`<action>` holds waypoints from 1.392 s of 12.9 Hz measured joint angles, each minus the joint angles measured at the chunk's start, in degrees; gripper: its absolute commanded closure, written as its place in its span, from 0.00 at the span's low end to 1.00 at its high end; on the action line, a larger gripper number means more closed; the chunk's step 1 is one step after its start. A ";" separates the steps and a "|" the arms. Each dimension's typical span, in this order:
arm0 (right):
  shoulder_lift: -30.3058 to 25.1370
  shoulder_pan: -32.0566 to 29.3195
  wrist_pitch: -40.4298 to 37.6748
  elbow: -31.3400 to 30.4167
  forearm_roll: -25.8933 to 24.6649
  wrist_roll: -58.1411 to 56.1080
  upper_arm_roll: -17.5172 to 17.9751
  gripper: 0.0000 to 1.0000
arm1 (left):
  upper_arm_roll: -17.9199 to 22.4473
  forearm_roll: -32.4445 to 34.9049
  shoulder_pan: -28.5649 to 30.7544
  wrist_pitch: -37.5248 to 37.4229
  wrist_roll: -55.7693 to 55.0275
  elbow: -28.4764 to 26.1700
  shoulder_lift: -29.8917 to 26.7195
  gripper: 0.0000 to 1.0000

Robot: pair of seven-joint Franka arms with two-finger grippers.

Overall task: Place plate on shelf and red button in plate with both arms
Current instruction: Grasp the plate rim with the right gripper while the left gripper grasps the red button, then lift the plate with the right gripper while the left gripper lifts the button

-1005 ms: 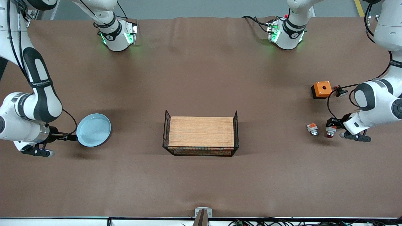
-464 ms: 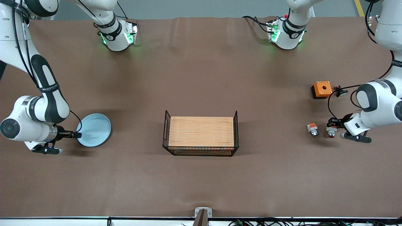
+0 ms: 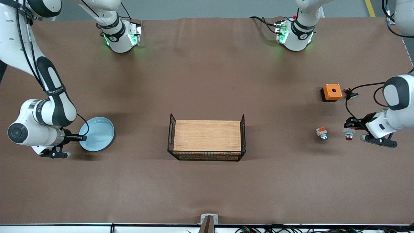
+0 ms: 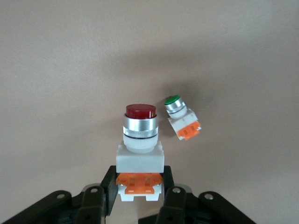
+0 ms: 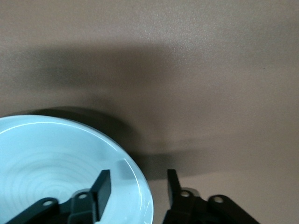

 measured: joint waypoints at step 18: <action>-0.56 -1.79 -0.30 0.29 6.87 -9.72 -0.27 1.00 | -12.99 -0.03 -0.27 -10.08 -15.63 5.38 -7.67 0.98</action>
